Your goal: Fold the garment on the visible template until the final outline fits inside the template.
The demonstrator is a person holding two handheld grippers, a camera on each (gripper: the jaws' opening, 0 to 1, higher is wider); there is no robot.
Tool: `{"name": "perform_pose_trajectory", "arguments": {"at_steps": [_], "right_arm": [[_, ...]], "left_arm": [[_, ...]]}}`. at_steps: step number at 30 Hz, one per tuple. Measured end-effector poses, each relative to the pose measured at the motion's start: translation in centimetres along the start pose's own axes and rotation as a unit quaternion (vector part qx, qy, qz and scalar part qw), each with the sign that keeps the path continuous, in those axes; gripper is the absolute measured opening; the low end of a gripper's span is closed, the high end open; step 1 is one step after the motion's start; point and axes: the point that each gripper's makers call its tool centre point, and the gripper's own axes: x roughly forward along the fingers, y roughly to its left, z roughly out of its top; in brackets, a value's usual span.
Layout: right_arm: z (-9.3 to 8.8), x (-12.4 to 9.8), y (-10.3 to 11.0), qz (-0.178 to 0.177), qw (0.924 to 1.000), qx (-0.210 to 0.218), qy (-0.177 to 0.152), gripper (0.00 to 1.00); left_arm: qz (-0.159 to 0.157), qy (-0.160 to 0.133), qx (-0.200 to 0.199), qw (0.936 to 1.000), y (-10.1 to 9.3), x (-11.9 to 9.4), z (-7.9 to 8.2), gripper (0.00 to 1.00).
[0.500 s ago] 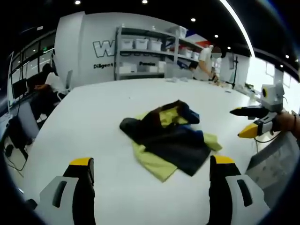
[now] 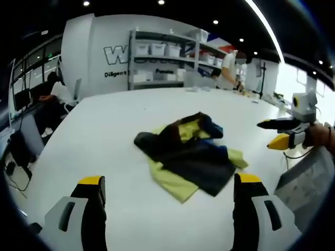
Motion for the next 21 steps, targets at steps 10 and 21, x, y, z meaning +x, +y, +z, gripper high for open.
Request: {"name": "perform_pose_trajectory", "arguments": {"at_steps": [10,21], "right_arm": [[0.17,-0.1,-0.19,-0.001,0.9999,0.016,-0.007,0.99],[0.62,-0.37,-0.88,-0.011,0.9992,0.033,-0.019,0.96]], "left_arm": [[-0.005,0.004,-0.005,1.0,-0.16,0.12,-0.13,0.96],[0.004,0.016,0.025,0.9995,-0.08,0.29,-0.42,0.94]]}}
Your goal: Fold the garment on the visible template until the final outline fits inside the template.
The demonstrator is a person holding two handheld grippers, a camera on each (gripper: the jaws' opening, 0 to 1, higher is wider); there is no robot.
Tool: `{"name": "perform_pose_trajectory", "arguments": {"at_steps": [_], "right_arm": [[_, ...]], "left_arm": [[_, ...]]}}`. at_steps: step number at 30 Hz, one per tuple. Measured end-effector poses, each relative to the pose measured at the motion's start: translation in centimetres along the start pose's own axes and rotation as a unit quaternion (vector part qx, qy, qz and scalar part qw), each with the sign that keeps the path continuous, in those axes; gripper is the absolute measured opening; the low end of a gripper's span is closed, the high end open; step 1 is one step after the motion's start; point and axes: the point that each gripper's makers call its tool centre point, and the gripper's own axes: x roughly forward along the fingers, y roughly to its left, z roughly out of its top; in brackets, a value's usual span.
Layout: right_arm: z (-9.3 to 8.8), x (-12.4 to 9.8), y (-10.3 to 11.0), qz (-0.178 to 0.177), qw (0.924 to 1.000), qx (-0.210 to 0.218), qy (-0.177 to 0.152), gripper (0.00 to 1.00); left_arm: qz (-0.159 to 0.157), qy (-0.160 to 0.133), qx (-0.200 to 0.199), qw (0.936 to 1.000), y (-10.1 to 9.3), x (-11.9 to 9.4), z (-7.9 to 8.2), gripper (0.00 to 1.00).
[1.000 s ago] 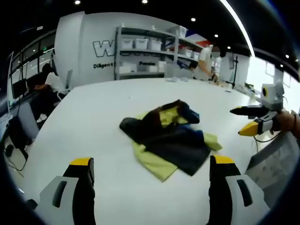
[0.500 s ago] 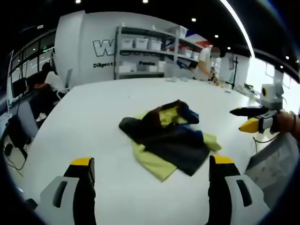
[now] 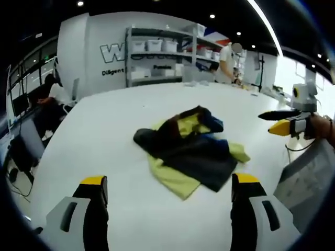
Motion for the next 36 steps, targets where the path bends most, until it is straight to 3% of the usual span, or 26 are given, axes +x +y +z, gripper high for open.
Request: {"name": "perform_pose_trajectory", "arguments": {"at_steps": [6,20,36], "right_arm": [[0.2,0.0,0.2,0.006,0.9999,0.008,-0.005,0.95],[0.6,-0.1,0.1,0.008,0.9996,0.023,-0.012,0.93],[1.4,-0.3,0.1,0.006,0.9996,0.015,-0.022,0.82]], "left_arm": [[-0.001,-0.004,-0.019,0.9998,0.3,-0.1,0.1,0.93],[-0.001,-0.004,-0.019,0.9998,0.3,-0.2,0.1,0.92],[-0.001,-0.001,-0.023,0.9997,0.3,-0.3,0.0,0.9]]}}
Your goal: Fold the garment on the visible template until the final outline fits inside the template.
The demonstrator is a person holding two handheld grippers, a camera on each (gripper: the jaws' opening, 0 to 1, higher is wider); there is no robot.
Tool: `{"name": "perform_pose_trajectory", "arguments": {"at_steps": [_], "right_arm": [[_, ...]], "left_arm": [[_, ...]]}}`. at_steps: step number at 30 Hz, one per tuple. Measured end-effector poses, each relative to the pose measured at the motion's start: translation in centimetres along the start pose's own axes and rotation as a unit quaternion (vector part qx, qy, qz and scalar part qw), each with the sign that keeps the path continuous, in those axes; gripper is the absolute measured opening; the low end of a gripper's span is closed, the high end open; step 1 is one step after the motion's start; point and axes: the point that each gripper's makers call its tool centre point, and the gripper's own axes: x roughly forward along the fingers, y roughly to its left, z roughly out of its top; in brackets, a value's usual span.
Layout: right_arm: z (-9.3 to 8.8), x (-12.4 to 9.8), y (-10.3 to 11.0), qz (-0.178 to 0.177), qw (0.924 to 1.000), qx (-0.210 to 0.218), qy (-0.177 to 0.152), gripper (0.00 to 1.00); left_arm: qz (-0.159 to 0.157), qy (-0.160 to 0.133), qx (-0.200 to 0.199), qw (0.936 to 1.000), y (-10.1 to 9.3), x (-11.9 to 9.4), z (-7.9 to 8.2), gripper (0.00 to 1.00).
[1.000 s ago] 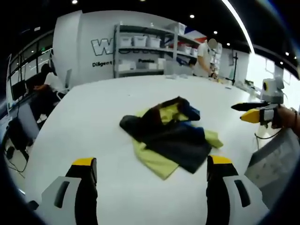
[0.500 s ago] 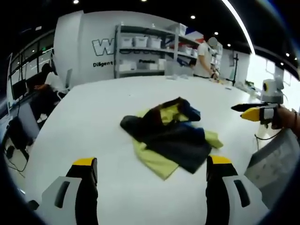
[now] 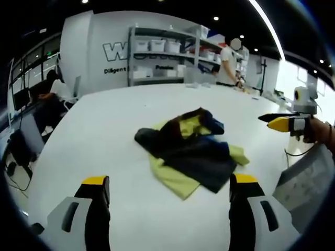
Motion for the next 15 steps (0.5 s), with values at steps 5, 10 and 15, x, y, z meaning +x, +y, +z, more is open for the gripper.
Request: {"name": "perform_pose_trajectory", "arguments": {"at_steps": [5,10,15], "right_arm": [[0.5,0.2,0.2,0.005,1.0,-0.001,-0.002,0.8],[0.5,0.6,0.5,0.012,0.9995,-0.023,0.016,0.76],[0.8,1.6,0.3,0.012,0.9982,-0.05,0.032,0.69]], "left_arm": [[0.002,-0.003,0.003,1.0,0.2,0.0,0.2,0.9],[0.0,-0.001,-0.004,1.0,0.3,-0.1,0.2,0.88],[-0.016,-0.011,-0.024,0.9995,0.4,-0.2,0.9,0.83]]}}
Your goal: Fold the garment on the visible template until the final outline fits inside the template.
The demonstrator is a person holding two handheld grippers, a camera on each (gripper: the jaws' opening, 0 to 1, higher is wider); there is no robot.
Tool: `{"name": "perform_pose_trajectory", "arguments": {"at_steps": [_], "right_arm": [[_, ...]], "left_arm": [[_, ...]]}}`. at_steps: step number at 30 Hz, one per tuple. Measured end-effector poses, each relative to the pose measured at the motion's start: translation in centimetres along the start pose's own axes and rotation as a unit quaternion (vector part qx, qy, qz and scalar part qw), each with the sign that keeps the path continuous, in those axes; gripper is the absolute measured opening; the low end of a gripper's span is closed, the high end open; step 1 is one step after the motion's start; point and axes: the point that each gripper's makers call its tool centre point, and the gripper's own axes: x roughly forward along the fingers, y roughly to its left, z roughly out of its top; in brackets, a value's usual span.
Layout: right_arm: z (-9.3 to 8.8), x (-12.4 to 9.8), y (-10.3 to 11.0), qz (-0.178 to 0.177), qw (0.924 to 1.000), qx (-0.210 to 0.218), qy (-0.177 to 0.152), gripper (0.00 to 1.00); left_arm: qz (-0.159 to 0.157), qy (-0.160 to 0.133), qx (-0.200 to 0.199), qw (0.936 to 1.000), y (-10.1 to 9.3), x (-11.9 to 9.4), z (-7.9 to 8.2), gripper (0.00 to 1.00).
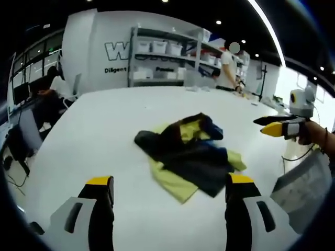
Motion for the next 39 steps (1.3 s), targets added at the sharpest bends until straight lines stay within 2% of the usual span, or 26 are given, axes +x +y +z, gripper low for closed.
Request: {"name": "perform_pose_trajectory", "arguments": {"at_steps": [5,8,17,19,21,25,32,36,39], "right_arm": [[0.7,1.1,-0.6,-0.001,0.9999,-0.015,0.006,0.57],[0.9,1.8,-0.9,-0.003,0.999,-0.042,0.017,0.49],[0.7,4.5,-1.3,0.005,0.9975,-0.059,0.04,0.41],[0.5,5.1,-1.5,0.006,0.9971,-0.061,0.046,0.39],[0.2,5.7,-1.9,0.005,0.9967,-0.06,0.054,0.37],[-0.4,6.8,-2.5,0.003,0.996,-0.055,0.07,0.32],[-1.9,8.6,-3.7,-0.003,0.9932,-0.054,0.103,0.24],[-3.0,9.5,-4.1,-0.006,0.9913,-0.047,0.123,0.23],[-3.4,9.9,-4.5,-0.011,0.9908,-0.046,0.127,0.2]], "left_arm": [[-0.003,0.005,0.011,0.9999,0.6,0.2,0.5,0.77],[-0.015,0.011,0.001,0.9998,0.7,0.9,1.3,0.68],[-0.019,0.012,0.003,0.9997,1.4,3.5,2.8,0.63],[-0.019,0.011,-0.001,0.9998,1.6,4.2,3.0,0.61],[-0.034,0.017,-0.024,0.999,1.4,5.0,3.0,0.59],[-0.025,0.027,-0.012,0.9992,2.3,6.8,2.7,0.55],[-0.019,0.045,-0.014,0.9987,3.1,9.3,2.0,0.47],[-0.016,0.033,-0.016,0.9992,3.6,10.5,2.2,0.44],[-0.02,0.029,-0.031,0.9989,3.5,11.1,2.4,0.4]]}}
